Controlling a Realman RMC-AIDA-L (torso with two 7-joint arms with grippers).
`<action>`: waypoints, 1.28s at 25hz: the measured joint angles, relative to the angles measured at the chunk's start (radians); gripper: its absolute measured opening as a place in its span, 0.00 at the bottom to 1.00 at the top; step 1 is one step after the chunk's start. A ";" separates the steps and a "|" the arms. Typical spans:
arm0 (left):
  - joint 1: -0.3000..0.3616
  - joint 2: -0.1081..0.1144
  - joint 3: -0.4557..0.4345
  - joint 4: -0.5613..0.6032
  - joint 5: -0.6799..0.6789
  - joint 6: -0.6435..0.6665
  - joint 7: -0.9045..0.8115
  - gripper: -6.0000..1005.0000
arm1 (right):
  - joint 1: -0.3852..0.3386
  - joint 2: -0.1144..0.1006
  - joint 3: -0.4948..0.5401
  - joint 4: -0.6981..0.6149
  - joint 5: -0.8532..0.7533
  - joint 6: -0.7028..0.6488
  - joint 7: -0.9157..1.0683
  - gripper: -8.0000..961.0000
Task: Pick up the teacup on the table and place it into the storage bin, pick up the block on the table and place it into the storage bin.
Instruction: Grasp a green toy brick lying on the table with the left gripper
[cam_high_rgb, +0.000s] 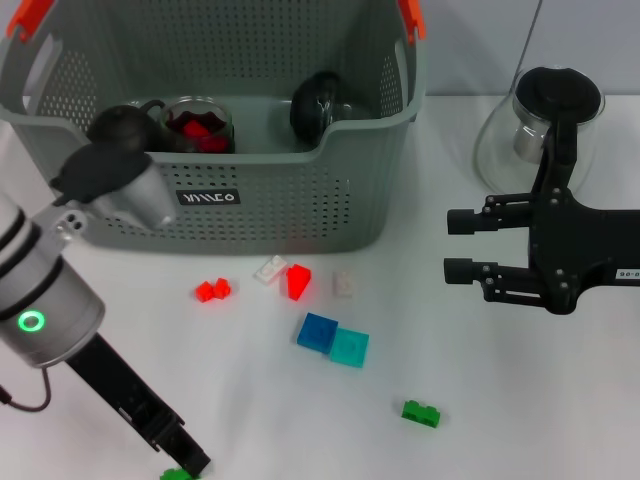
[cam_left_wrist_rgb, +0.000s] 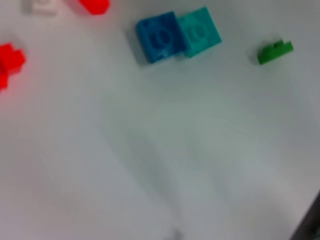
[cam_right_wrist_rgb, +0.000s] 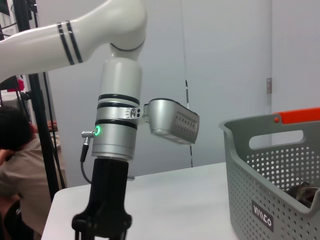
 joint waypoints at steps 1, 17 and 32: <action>-0.019 0.004 -0.078 -0.052 -0.004 0.024 -0.008 0.44 | 0.000 0.000 0.000 -0.001 0.000 0.000 0.000 0.56; -0.039 0.019 -0.128 -0.261 -0.013 0.035 0.261 0.42 | -0.001 -0.003 0.000 -0.002 0.000 -0.001 0.000 0.55; -0.042 0.017 -0.074 -0.339 0.014 -0.096 0.328 0.41 | 0.002 -0.003 0.000 -0.001 0.000 -0.001 0.000 0.55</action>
